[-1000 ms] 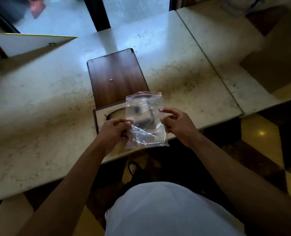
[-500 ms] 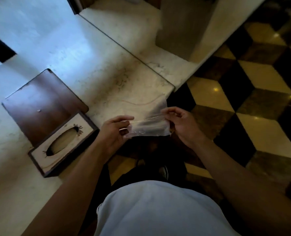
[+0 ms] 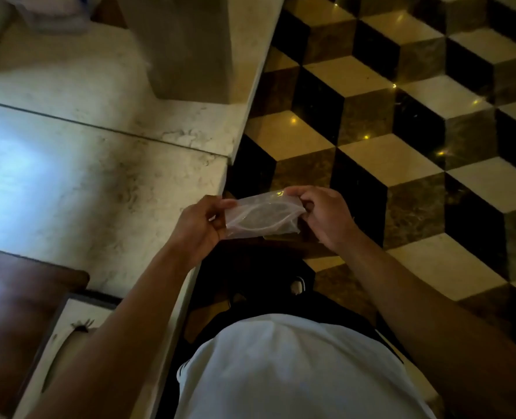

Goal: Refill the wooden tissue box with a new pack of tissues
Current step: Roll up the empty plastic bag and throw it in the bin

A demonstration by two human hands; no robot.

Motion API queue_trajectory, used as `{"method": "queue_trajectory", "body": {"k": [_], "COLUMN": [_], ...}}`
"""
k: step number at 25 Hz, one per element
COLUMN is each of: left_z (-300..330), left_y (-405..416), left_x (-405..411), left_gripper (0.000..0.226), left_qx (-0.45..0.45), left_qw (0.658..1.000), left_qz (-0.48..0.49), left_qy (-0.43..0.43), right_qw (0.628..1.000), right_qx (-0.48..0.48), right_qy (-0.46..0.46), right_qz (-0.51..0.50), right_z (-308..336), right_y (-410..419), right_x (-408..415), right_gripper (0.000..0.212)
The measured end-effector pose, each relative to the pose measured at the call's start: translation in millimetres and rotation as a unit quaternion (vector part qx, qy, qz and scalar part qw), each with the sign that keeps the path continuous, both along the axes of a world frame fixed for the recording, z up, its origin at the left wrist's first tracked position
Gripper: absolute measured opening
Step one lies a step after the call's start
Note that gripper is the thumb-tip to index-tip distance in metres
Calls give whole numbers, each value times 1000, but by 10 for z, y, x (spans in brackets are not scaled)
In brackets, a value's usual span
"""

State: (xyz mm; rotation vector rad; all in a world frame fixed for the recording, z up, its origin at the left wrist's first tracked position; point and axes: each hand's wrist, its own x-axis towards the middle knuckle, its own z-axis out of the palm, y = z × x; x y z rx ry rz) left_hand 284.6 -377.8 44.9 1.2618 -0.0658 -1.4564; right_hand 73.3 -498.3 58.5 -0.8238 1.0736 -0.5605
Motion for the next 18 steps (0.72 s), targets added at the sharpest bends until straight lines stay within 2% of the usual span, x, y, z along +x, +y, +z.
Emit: {"method": "queue_trajectory", "body": {"k": [3,6,8,10,12,13,15,18], "left_z": [-9,-96,-151,-218,-298,-336,-403,-526], "left_y": [-245,-496,-631,-738,-835,-890,-1007,-1203], "left_x": [-118,-290,-409,-516,-614,-667,-745,-785], "left_gripper": [14,28,39,45,46,45,39,20], "left_qx": [-9,10,11,16,31,41,69,128], "left_qw": [999,992,990,988,983,982,983,981], "left_qz": [-39,-54,-34,-14,0,5,2,-58], "left_qy": [-29,-115,-133,-155,-179,-186,-172,-135], "right_qw": [997,994,992,993,994,993,992,992], "right_qx": [51,61,86,104,102,95,70,52], "right_qy": [-32,-52,-58,-47,-31,-18,20,81], "right_qz": [-53,-67,-67,-31,40,70,99,78], "right_z": [-56,-181,-282,-376,-451,-495,-588,-754], "right_y": [-97,-239,-370,-504,-625,-693,-827,-1028], "right_x": [-184,-381,-510,-618,-724,-780,-859,-902], "right_gripper": [29,17,26,31,21,14,15,10]}}
